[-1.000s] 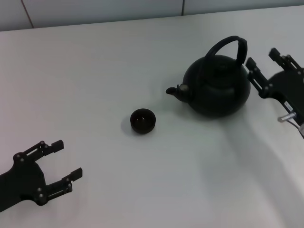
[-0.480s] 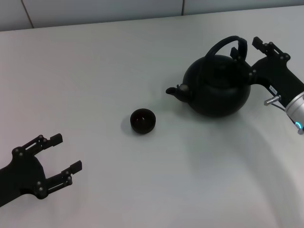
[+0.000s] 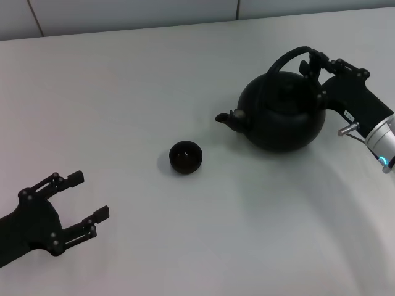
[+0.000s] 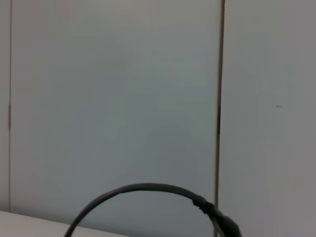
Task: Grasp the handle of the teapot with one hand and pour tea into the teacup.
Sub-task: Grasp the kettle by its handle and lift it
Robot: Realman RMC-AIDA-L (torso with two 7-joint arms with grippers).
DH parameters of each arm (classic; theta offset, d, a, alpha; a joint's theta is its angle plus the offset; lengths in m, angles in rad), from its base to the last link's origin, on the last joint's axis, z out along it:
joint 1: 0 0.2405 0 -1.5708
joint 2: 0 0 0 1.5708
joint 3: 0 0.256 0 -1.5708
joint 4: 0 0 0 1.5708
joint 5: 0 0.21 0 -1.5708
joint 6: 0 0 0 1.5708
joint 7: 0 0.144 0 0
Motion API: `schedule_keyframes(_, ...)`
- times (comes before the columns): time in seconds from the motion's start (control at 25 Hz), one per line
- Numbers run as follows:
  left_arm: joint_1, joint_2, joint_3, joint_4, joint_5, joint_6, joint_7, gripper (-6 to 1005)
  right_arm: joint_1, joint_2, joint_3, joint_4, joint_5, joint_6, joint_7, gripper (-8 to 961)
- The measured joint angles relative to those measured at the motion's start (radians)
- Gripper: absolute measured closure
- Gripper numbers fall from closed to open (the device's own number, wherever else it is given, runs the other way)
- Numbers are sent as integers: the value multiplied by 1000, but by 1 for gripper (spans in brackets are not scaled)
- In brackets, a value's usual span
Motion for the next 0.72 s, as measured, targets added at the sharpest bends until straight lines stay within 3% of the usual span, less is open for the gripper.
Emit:
schedule_keyframes(0.16,0,0,0,0,-5,0,0,199,1,0,-23,-9,0,-1,23,639)
schedule_keyframes(0.52,-3,0,0,-12,-9,1,9,199,-4,2,-15,-6,9,-22,25,845)
schedule_keyframes(0.72,-3,0,0,-13,-9,1,12,199,-9,4,12,-6,12,-71,42,860)
